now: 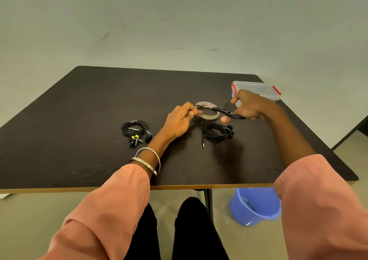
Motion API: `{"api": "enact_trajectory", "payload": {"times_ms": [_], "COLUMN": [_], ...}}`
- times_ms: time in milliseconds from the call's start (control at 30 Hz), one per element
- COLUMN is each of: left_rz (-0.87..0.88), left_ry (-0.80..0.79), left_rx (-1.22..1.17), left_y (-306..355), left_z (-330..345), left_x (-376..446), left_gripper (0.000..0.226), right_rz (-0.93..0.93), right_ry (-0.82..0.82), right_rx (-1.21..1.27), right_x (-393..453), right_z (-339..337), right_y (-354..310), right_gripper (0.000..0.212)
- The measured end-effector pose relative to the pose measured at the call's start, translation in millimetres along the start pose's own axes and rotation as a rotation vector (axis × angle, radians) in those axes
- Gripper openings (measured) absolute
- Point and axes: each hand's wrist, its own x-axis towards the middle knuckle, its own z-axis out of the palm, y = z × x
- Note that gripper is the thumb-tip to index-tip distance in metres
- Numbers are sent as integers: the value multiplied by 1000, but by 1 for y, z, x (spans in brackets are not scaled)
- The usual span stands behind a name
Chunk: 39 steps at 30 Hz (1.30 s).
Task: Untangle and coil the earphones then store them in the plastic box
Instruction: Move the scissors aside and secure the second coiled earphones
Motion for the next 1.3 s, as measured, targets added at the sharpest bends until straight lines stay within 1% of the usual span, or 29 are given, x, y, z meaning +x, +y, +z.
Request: {"api": "enact_trajectory", "payload": {"times_ms": [67,167,300,500,600,633,700,767,933,1000,1100,1133,1233,1300], "left_rz": [-20,-22,-33,-4,51,57,59,60,72,79,75,71,51,44], "left_ry": [-30,-26,-30,-101,-108,-110,-116,-124,-144,-144,-163,-166,-171,-158], "left_rx": [75,122,150,201,250,268,297,314,311,309,330,330,307,276], "left_y": [-2,-2,5,2,-6,-7,-8,-8,-6,-6,-5,-6,-9,-9], "left_z": [1,2,0,0,3,4,5,5,3,3,2,2,3,3], "left_x": [2,3,1,3,6,6,7,7,7,8,9,10,10,9], "left_gripper": [22,21,18,19,20,20,18,17,19,20,20,20,20,21], "right_rz": [-9,-14,13,18,-30,-48,-77,-97,-103,-104,-73,-64,-39,-7], "right_ry": [10,64,68,103,169,214,328,412,494,520,591,602,572,530], "right_rx": [27,52,116,148,58,1,-156,-284,-332,-314,-146,-129,-136,-10], "right_x": [1,4,7,8,10,13,19,25,29,30,32,34,36,34], "right_z": [0,4,8,10,12,14,18,21,28,31,27,23,15,17], "right_y": [-1,-2,-2,5,7,7,8,10,18,20,21,19,14,20], "right_gripper": [83,85,87,86,90,88,77,73,68,66,62,63,64,66]}}
